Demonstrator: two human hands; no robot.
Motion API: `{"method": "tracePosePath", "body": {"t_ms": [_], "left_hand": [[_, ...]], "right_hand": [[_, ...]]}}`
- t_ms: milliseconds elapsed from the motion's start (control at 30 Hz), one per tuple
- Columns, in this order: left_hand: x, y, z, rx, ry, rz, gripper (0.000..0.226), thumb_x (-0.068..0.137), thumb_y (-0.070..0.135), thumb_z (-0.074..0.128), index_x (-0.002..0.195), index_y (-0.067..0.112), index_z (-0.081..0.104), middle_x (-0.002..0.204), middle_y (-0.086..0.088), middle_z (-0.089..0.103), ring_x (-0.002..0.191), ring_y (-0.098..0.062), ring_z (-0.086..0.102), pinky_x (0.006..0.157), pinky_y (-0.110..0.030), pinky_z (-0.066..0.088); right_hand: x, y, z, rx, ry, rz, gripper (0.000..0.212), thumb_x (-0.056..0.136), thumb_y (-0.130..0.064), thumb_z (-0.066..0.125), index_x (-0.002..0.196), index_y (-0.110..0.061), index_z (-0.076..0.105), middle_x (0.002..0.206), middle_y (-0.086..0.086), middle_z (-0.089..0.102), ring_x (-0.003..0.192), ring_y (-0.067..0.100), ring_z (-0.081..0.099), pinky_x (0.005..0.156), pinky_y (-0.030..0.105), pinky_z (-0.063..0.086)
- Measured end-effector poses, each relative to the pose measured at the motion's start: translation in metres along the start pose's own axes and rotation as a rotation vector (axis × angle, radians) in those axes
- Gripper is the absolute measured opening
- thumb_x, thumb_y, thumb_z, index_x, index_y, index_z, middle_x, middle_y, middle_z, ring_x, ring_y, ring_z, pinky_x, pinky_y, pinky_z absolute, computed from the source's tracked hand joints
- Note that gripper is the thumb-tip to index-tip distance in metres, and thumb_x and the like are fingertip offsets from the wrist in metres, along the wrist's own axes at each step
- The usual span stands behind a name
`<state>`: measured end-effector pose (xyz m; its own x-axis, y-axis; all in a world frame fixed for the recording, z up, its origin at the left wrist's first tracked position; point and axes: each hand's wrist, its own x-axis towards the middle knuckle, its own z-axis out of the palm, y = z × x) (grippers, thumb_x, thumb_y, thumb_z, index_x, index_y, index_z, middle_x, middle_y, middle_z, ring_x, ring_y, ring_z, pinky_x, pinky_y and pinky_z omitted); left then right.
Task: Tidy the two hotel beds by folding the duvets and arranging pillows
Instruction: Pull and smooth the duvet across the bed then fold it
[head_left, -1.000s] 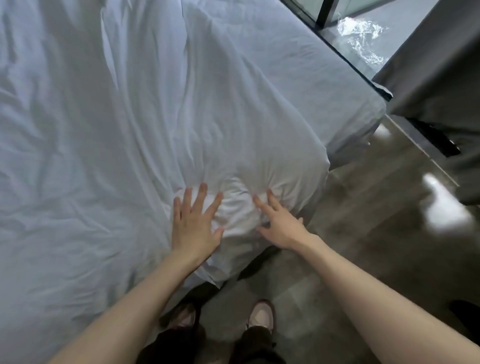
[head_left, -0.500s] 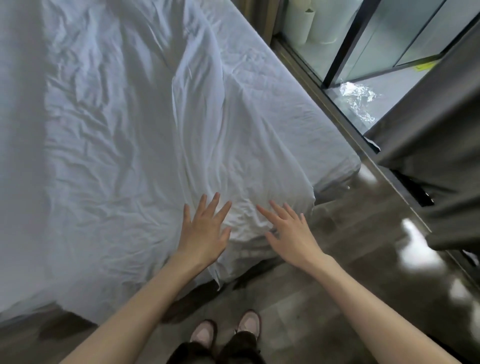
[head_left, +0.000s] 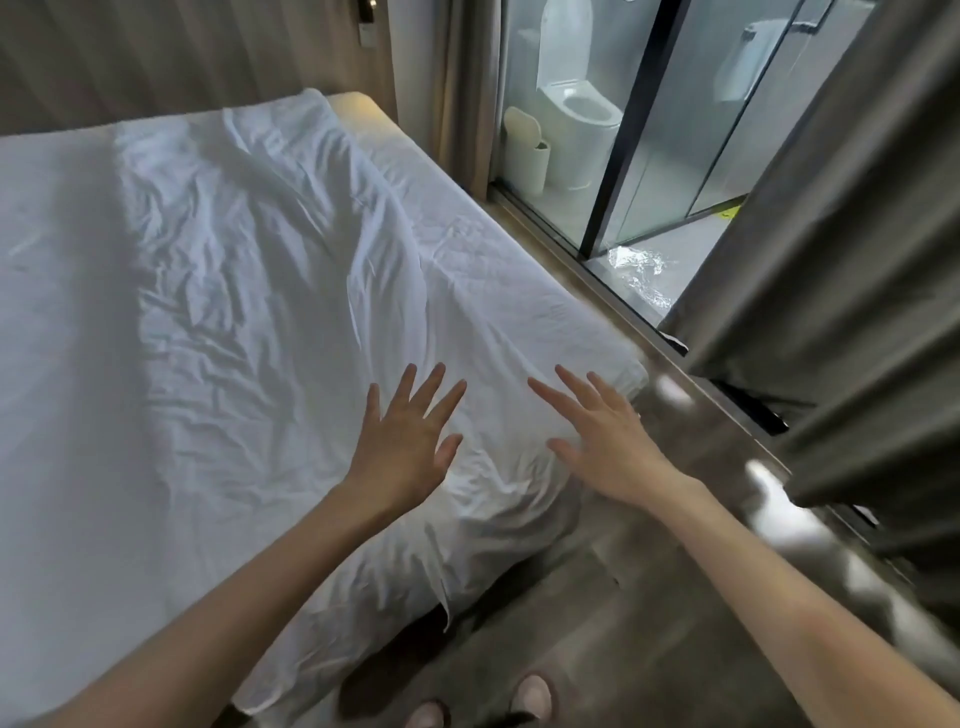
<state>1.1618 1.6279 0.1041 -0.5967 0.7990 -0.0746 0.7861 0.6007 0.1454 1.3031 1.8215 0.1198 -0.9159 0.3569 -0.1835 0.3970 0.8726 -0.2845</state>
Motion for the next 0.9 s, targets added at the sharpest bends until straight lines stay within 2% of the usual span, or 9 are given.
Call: {"method": "tracePosePath", "body": {"t_ms": [167, 367, 533, 700, 900], "left_hand": [[0.023, 0.031, -0.032, 0.027, 0.072, 0.05, 0.061, 0.101, 0.048, 0.027, 0.152, 0.037, -0.004, 0.161, 0.008, -0.012, 0.148, -0.022, -0.015, 0.119, -0.05, -0.002], [0.083, 0.092, -0.046, 0.037, 0.133, 0.051, 0.061, 0.1, 0.052, 0.026, 0.152, 0.039, -0.001, 0.162, 0.005, -0.011, 0.148, -0.025, -0.013, 0.12, -0.051, -0.001], [0.136, 0.173, -0.036, 0.025, 0.154, -0.001, 0.063, 0.097, 0.059, 0.025, 0.153, 0.039, 0.004, 0.162, 0.005, -0.005, 0.149, -0.024, -0.009, 0.119, -0.051, 0.0], [0.18, 0.243, -0.036, 0.021, 0.162, -0.077, 0.064, 0.096, 0.061, 0.023, 0.153, 0.037, 0.004, 0.162, 0.006, -0.003, 0.149, -0.023, -0.009, 0.118, -0.05, -0.002], [0.253, 0.29, -0.041, 0.045, 0.202, -0.149, 0.064, 0.097, 0.06, 0.022, 0.153, 0.036, 0.003, 0.162, 0.006, -0.002, 0.149, -0.023, -0.008, 0.118, -0.048, -0.002]], "right_hand": [[-0.007, 0.027, -0.037, 0.0, 0.072, 0.007, 0.069, 0.098, -0.037, 0.048, 0.147, -0.053, 0.003, 0.162, -0.013, -0.003, 0.149, 0.022, -0.006, 0.119, 0.054, 0.008], [0.005, 0.093, -0.075, 0.025, 0.15, -0.008, 0.069, 0.099, -0.034, 0.049, 0.147, -0.054, 0.004, 0.161, -0.014, -0.002, 0.149, 0.02, -0.006, 0.12, 0.051, 0.008], [0.013, 0.182, -0.103, 0.027, 0.192, -0.035, 0.07, 0.098, -0.033, 0.05, 0.147, -0.052, 0.005, 0.162, -0.011, 0.002, 0.149, 0.022, -0.002, 0.12, 0.047, 0.01], [0.018, 0.26, -0.135, -0.046, 0.173, -0.119, 0.07, 0.099, -0.034, 0.048, 0.148, -0.051, 0.001, 0.162, -0.011, -0.003, 0.149, 0.021, -0.005, 0.121, 0.046, 0.007], [0.066, 0.342, -0.176, -0.051, 0.206, -0.196, 0.068, 0.097, -0.031, 0.051, 0.151, -0.044, 0.012, 0.162, -0.009, 0.004, 0.15, 0.021, -0.001, 0.121, 0.045, 0.009]]}}
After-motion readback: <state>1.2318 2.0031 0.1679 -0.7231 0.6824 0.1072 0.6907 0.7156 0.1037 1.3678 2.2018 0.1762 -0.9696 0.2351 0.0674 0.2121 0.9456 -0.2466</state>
